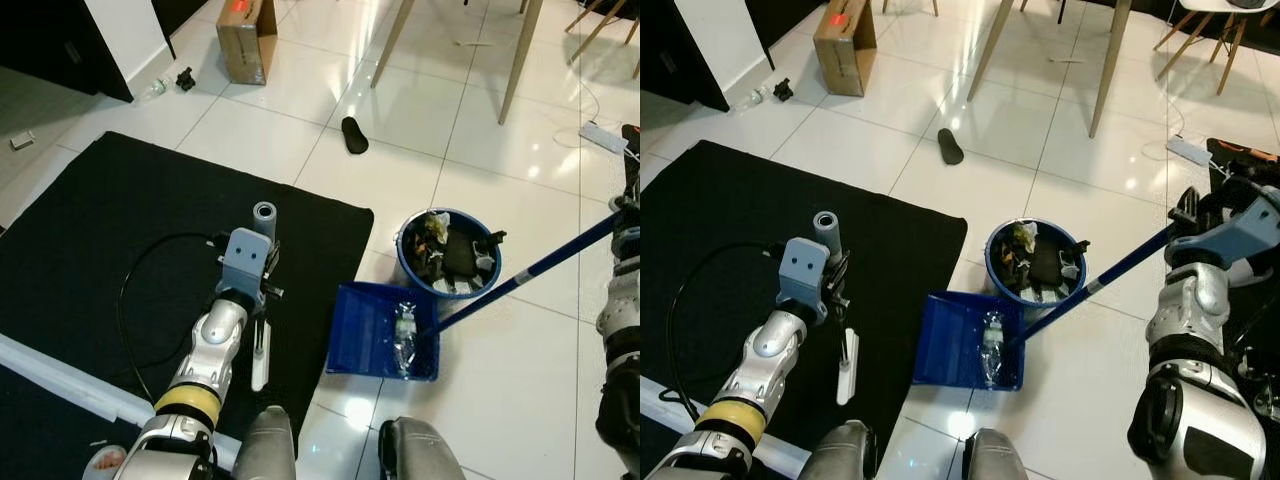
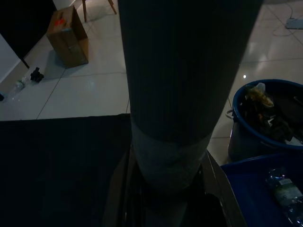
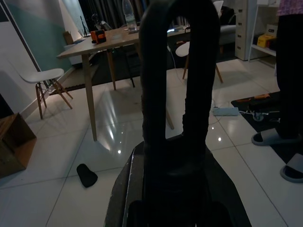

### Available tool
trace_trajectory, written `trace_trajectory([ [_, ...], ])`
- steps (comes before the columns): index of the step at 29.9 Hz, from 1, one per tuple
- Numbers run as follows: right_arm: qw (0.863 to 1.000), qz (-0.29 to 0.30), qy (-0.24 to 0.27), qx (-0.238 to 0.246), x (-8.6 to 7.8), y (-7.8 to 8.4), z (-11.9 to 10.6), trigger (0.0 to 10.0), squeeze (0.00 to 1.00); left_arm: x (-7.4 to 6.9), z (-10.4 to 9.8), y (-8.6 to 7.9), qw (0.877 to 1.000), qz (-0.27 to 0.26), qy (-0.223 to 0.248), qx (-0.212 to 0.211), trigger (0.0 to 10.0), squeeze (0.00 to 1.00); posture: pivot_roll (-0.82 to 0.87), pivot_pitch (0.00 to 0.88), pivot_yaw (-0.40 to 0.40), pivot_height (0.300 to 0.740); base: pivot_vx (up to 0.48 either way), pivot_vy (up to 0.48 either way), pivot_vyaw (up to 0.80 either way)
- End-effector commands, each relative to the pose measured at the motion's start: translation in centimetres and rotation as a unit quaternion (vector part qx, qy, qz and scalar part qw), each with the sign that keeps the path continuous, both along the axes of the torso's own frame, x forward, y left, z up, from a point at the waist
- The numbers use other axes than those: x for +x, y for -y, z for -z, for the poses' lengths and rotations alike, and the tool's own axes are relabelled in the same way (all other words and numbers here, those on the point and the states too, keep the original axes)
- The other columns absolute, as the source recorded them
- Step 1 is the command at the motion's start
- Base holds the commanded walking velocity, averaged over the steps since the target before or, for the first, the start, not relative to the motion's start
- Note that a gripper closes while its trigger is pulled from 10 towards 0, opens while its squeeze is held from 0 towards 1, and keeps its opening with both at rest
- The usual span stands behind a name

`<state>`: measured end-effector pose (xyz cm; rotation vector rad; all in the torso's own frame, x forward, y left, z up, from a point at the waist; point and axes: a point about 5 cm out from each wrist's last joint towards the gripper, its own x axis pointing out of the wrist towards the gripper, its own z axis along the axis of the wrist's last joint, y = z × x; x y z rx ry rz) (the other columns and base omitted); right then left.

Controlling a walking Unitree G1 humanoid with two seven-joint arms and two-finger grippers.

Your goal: Sweep floor

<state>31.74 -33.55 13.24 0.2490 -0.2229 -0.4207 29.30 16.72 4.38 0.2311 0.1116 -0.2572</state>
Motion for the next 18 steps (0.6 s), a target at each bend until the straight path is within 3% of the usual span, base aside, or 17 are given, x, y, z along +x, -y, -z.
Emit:
trace_trajectory([
  [1, 1.000, 0.008, 0.017, -0.012, 0.3, 0.0, -0.8, 10.0, 0.00, -0.1, 0.1, -0.4, 1.000, -0.003, -0.003, 0.013, 10.0, 0.00, 0.06, 0.026, -0.026, 0.740, 0.000, 0.000, 0.00],
  [7, 0.998, 0.044, 0.018, -0.052, 1.1, -0.4, -2.2, 10.0, 0.00, -0.1, 0.2, -0.5, 1.000, -0.003, -0.003, 0.024, 10.0, 0.00, 0.06, 0.026, -0.027, 0.740, 0.000, 0.000, 0.00],
  [12, 0.997, 0.047, 0.002, -0.067, 1.6, -1.4, -1.9, 10.0, 0.00, -0.2, 0.4, -0.6, 1.000, -0.005, -0.004, 0.029, 10.0, 0.00, 0.06, 0.027, -0.035, 0.740, 0.000, 0.000, 0.00],
  [18, 0.997, -0.072, -0.039, 0.002, 2.0, -6.7, 2.7, 10.0, 0.00, -0.6, 0.8, -0.6, 0.999, -0.005, -0.009, 0.033, 10.0, 0.00, 0.06, 0.029, -0.035, 0.740, 0.000, 0.000, 0.00],
])
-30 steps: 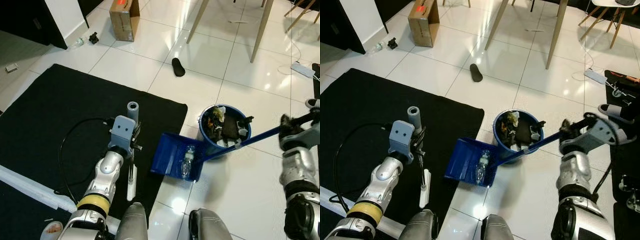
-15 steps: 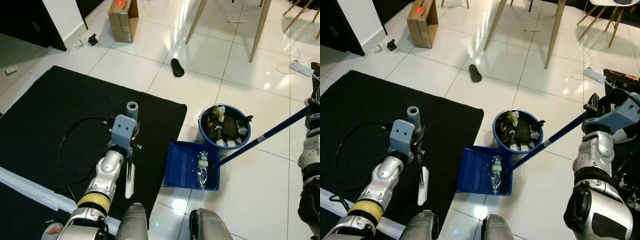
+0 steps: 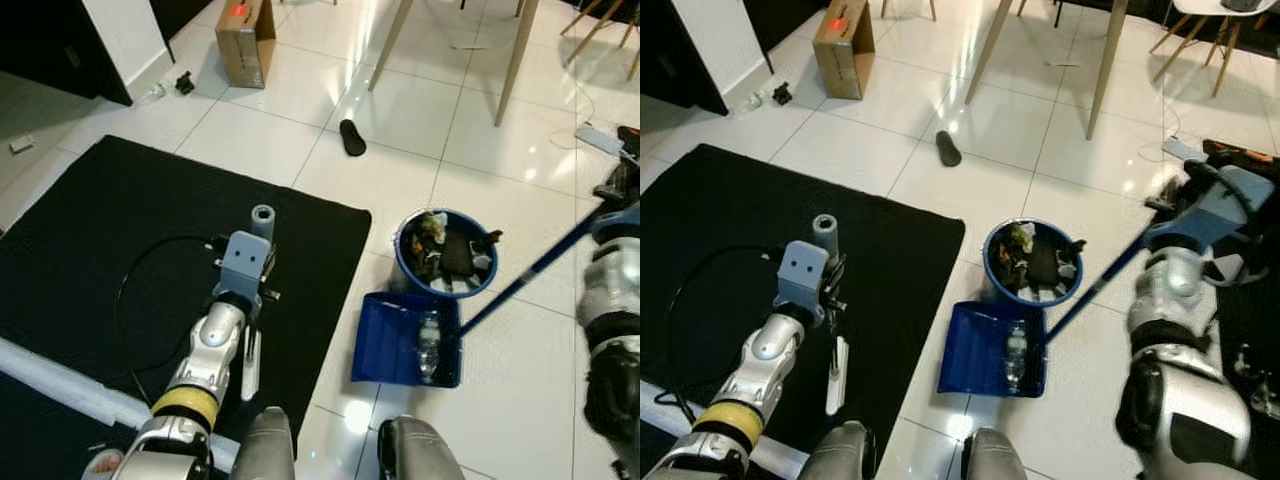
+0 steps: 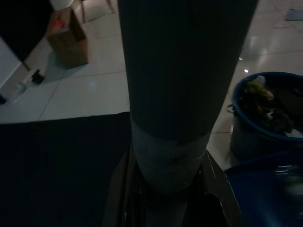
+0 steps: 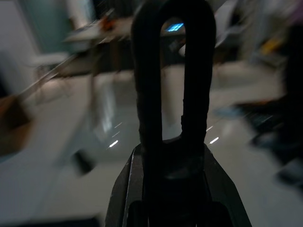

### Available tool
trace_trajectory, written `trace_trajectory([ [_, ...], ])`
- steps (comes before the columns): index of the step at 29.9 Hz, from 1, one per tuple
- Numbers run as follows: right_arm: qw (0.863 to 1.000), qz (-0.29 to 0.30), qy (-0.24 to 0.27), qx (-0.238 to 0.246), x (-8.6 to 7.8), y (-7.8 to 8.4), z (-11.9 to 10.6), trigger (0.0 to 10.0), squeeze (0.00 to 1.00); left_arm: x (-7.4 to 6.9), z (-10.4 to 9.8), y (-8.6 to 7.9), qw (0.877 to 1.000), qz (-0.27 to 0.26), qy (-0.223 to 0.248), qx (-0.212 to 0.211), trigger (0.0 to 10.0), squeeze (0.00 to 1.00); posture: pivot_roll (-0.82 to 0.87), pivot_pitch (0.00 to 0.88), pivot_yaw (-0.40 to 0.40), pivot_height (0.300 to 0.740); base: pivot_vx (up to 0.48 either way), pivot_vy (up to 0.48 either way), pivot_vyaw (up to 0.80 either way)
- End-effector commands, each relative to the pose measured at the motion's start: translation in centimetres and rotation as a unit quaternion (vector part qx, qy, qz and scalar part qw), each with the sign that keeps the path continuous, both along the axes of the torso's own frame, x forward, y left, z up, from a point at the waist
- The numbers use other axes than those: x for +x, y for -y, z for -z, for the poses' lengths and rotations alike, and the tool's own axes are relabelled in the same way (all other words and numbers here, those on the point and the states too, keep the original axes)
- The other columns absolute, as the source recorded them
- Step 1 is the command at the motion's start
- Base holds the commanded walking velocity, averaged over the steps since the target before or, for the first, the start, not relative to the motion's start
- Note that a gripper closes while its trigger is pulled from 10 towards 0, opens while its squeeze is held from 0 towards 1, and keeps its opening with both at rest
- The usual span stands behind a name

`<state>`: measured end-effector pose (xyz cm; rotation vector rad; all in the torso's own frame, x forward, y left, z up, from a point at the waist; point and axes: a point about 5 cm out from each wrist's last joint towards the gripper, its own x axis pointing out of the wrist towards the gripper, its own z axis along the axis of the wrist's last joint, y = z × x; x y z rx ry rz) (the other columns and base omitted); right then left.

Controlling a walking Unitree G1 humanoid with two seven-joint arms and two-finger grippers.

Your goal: Sweep floor

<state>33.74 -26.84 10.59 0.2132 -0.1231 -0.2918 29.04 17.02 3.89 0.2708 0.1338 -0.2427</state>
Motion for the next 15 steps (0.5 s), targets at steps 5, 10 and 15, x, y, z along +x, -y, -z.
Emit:
trace_trajectory([
  [5, 0.998, -0.048, 0.002, 0.031, -0.1, -2.4, 1.4, 10.0, 0.00, -0.4, 0.3, -0.3, 1.000, 0.004, -0.002, 0.014, 10.0, 0.00, 0.06, 0.032, -0.033, 0.740, 0.000, 0.000, 0.00],
  [10, 0.989, -0.107, 0.021, 0.102, 0.0, -5.2, 2.3, 10.0, 0.00, -0.4, 0.4, -0.3, 1.000, 0.007, -0.004, 0.017, 10.0, 0.00, 0.06, 0.034, -0.027, 0.740, 0.000, 0.000, 0.00],
  [15, 0.980, -0.090, 0.069, 0.167, 0.5, -5.0, 1.2, 10.0, 0.00, -0.4, 0.4, -0.3, 1.000, 0.009, -0.004, 0.019, 10.0, 0.00, 0.06, 0.037, -0.022, 0.740, 0.000, 0.000, 0.00],
])
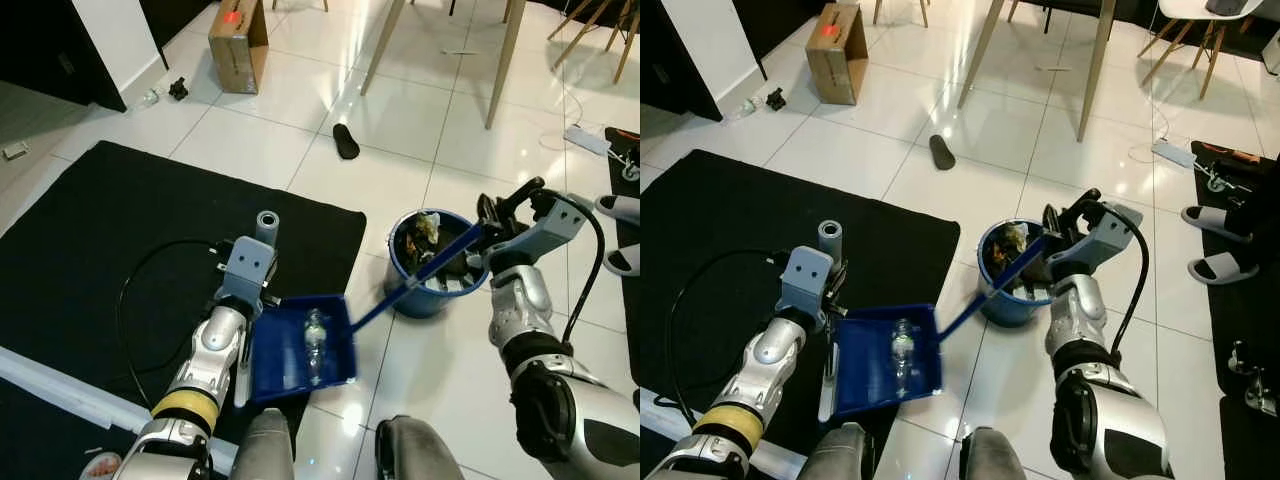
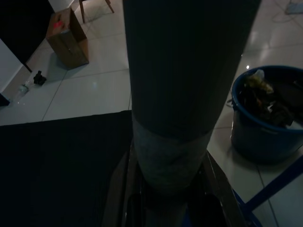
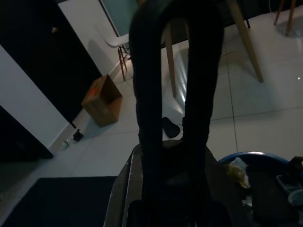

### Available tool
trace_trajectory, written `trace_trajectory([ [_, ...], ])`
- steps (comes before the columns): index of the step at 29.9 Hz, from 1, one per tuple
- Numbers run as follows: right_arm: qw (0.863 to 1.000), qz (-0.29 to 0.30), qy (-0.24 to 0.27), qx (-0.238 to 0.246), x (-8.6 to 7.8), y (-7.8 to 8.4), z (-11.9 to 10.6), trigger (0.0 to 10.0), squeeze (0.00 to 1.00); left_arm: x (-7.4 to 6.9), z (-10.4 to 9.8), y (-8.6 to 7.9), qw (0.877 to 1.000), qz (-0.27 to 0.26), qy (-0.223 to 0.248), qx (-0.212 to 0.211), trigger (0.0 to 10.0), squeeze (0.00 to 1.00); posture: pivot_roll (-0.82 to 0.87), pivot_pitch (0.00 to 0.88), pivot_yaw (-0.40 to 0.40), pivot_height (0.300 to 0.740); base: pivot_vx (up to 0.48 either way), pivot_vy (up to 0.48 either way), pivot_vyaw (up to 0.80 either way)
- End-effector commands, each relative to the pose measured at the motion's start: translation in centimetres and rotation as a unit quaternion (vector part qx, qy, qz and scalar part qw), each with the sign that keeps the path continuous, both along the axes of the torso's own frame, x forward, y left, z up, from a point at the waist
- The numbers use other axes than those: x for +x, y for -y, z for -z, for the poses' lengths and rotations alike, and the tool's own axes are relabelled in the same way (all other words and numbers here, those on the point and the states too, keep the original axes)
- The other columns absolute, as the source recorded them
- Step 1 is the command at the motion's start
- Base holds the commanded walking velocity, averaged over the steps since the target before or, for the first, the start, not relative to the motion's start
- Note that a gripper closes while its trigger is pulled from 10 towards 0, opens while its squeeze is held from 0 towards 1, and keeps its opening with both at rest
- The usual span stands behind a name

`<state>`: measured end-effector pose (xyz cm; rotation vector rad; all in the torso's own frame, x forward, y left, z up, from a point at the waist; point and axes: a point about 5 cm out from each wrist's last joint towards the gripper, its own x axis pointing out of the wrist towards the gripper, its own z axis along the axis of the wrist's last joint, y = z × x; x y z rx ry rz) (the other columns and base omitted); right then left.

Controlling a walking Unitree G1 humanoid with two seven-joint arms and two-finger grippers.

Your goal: Sweep floor

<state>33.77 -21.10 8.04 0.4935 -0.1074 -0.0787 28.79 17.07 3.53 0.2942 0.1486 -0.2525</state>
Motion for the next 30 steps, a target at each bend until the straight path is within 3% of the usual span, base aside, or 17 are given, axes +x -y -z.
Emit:
trace_trajectory([
  [1, 0.996, 0.035, 0.054, 0.063, 0.8, 1.1, -2.0, 10.0, 0.00, -0.2, 0.0, -0.3, 1.000, 0.005, 0.002, 0.008, 10.0, 0.00, 0.06, 0.037, -0.020, 0.740, 0.000, 0.000, 0.00],
  [6, 0.980, 0.056, 0.131, 0.137, 1.9, 2.7, -5.1, 10.0, 0.00, -0.2, 0.1, -0.2, 1.000, 0.007, 0.000, 0.009, 10.0, 0.00, 0.07, 0.037, -0.021, 0.740, 0.000, 0.000, 0.00],
  [9, 0.975, 0.059, 0.149, 0.152, 2.0, 3.2, -5.8, 10.0, 0.00, -0.2, 0.2, -0.2, 1.000, 0.007, 0.000, 0.009, 10.0, 0.00, 0.07, 0.037, -0.021, 0.740, 0.000, 0.000, 0.00],
  [13, 0.962, 0.096, 0.183, 0.179, 2.1, 5.9, -7.7, 10.0, 0.00, -0.3, 0.1, -0.3, 1.000, 0.004, 0.001, 0.009, 10.0, 0.00, 0.07, 0.037, -0.028, 0.740, 0.000, 0.000, 0.00],
  [18, 0.963, 0.115, 0.194, 0.149, 1.4, 8.5, -8.8, 10.0, 0.00, -0.4, 0.2, -0.4, 1.000, 0.001, 0.001, 0.010, 10.0, 0.00, 0.07, 0.039, -0.031, 0.740, 0.000, 0.000, 0.00],
  [20, 0.961, 0.129, 0.205, 0.132, 0.7, 10.4, -9.6, 10.0, 0.00, -0.5, 0.3, -0.5, 1.000, -0.001, 0.000, 0.010, 10.0, 0.00, 0.07, 0.039, -0.032, 0.740, 0.000, 0.000, 0.00],
  [23, 0.961, 0.129, 0.205, 0.132, 0.7, 10.4, -9.6, 10.0, 0.00, -0.5, 0.3, -0.5, 1.000, -0.001, 0.000, 0.010, 10.0, 0.00, 0.07, 0.039, -0.032, 0.740, 0.000, 0.000, 0.00],
  [26, 0.951, 0.175, 0.230, 0.108, -1.4, 14.8, -11.2, 10.0, 0.00, -0.6, 0.4, -0.5, 1.000, -0.003, -0.003, 0.007, 10.0, 0.00, 0.06, 0.040, -0.031, 0.740, 0.000, 0.000, 0.00],
  [29, 0.948, 0.191, 0.235, 0.101, -2.3, 16.1, -11.6, 10.0, 0.00, -0.6, 0.4, -0.4, 1.000, -0.002, -0.004, 0.005, 10.0, 0.00, 0.05, 0.042, -0.022, 0.740, 0.000, 0.000, 0.00],
  [30, 0.943, 0.216, 0.239, 0.086, -3.6, 18.0, -12.0, 10.0, 0.00, -0.6, 0.4, -0.3, 1.000, -0.001, -0.004, 0.003, 10.0, 0.00, 0.05, 0.043, -0.019, 0.740, 0.000, 0.000, 0.00],
])
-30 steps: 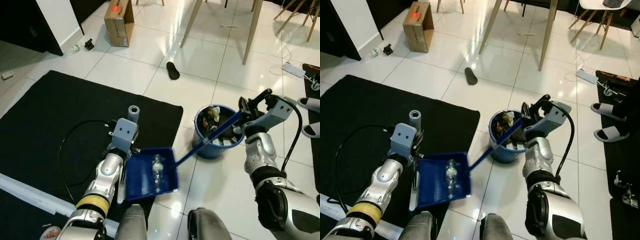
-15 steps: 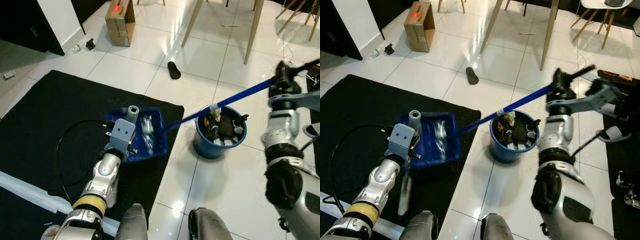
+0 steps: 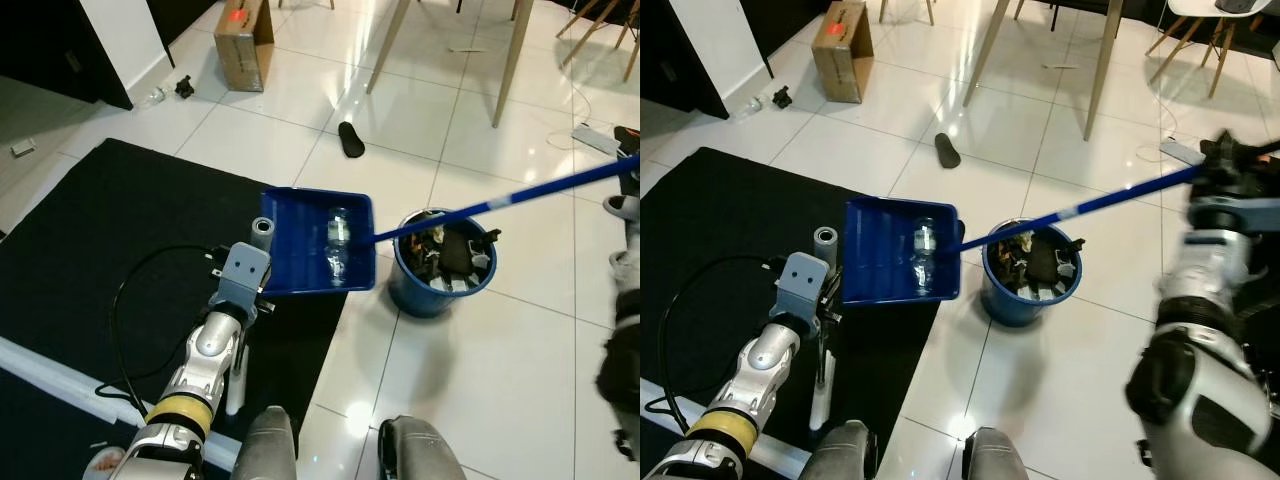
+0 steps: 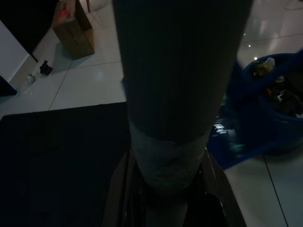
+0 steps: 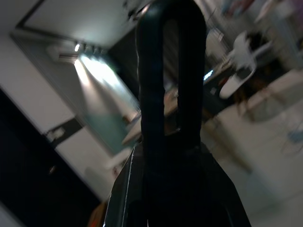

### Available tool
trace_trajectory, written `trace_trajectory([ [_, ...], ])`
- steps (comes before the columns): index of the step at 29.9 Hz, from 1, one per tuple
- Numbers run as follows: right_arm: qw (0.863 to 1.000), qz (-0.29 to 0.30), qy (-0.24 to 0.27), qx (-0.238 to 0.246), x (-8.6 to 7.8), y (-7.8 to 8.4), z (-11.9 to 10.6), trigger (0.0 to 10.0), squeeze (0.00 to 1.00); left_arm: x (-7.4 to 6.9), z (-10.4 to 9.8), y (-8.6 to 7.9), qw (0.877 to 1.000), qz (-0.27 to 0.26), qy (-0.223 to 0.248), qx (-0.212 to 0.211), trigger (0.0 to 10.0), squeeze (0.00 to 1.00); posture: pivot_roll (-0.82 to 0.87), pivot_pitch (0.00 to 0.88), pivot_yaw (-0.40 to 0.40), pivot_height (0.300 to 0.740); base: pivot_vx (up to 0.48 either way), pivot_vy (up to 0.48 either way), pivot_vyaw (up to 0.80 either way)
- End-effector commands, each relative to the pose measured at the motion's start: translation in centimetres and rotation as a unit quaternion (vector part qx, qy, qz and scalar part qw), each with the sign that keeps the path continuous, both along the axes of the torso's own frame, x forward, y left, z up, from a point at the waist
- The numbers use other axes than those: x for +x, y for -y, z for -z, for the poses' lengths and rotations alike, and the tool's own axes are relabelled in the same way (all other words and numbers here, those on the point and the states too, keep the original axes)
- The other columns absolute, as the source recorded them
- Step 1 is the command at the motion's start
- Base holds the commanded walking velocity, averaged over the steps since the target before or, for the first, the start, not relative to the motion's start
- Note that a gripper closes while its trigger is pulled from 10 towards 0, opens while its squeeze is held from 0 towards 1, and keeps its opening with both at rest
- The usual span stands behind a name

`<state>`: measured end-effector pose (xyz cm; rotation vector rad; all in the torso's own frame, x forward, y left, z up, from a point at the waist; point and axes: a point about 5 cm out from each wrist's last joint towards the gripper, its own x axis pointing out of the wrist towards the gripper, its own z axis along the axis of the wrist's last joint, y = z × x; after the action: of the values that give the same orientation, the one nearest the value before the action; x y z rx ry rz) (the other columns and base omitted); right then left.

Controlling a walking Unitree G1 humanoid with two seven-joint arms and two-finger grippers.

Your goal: Sweep floor

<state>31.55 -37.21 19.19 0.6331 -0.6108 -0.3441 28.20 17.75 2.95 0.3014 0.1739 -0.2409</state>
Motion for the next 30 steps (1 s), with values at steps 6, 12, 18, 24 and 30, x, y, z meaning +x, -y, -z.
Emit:
trace_trajectory([
  [6, 0.996, 0.083, 0.025, -0.022, -4.1, 4.7, -1.5, 10.0, 0.00, 0.1, -0.1, 0.8, 1.000, 0.011, 0.007, -0.006, 10.0, 0.00, 0.04, 0.047, -0.017, 0.740, 0.000, 0.000, 0.00],
  [12, 0.992, 0.118, 0.014, -0.032, -6.0, 6.5, -1.7, 10.0, 0.00, -0.1, 0.1, 0.9, 1.000, 0.003, 0.002, -0.021, 10.0, 0.00, 0.04, 0.051, -0.017, 0.740, 0.000, 0.000, 0.00],
  [18, 0.992, 0.124, 0.014, -0.030, -6.3, 6.6, -1.3, 10.0, 0.00, -0.3, 0.6, 0.7, 0.998, -0.016, -0.016, -0.052, 10.0, 0.00, 0.04, 0.048, -0.014, 0.740, 0.000, 0.000, 0.00],
  [24, 0.992, 0.122, 0.016, -0.026, -6.0, 6.4, -1.4, 10.0, 0.00, -0.1, 0.4, 1.0, 0.997, -0.009, -0.017, -0.079, 10.0, 0.00, 0.05, 0.044, -0.018, 0.740, 0.000, 0.000, 0.00],
  [30, 0.993, 0.114, 0.018, -0.022, -5.4, 6.0, -1.5, 10.0, 0.00, -0.3, -0.2, 1.8, 0.993, 0.024, -0.005, -0.114, 10.0, 0.00, 0.05, 0.043, -0.021, 0.740, 0.186, 0.000, 0.00],
])
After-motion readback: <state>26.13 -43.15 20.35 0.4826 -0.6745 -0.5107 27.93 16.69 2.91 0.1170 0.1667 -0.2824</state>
